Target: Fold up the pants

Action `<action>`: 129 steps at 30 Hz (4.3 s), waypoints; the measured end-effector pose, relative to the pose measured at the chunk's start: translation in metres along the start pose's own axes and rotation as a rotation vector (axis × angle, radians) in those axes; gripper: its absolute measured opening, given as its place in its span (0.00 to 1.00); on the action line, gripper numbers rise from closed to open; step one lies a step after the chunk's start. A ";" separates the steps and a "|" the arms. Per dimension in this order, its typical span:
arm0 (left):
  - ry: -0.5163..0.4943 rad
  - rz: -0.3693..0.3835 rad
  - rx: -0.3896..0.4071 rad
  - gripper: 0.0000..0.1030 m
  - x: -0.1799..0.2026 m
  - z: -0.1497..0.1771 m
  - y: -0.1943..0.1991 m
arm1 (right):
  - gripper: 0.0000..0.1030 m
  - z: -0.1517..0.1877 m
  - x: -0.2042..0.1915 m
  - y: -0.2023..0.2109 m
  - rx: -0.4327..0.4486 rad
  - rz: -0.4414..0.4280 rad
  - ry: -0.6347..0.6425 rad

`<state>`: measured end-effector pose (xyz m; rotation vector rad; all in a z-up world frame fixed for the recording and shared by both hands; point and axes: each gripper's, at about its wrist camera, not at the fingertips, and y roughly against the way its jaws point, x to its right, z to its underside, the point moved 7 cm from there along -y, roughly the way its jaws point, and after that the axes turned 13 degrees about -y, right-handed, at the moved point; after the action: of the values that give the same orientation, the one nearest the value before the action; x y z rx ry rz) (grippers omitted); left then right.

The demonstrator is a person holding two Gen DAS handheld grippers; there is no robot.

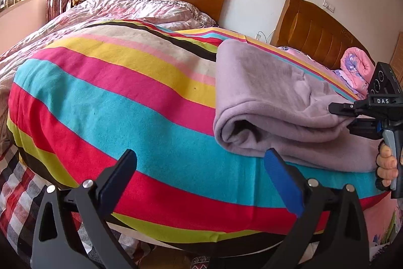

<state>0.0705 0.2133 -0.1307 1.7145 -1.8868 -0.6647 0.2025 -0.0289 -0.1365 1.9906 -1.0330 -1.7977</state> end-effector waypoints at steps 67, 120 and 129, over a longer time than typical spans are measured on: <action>-0.295 -0.196 -0.096 0.99 0.009 -0.019 0.004 | 0.42 0.028 0.095 0.099 0.235 0.149 -0.035; -0.191 0.115 -0.240 0.99 0.144 -0.188 -0.192 | 0.85 -0.141 0.102 0.081 0.197 0.480 0.453; -0.261 -0.052 -0.137 0.99 0.142 -0.183 -0.193 | 0.85 -0.162 0.108 0.075 0.174 0.449 0.436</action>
<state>0.3236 0.0508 -0.1132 1.6601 -1.9211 -1.0578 0.3286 -0.1951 -0.1394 1.9190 -1.3768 -1.0200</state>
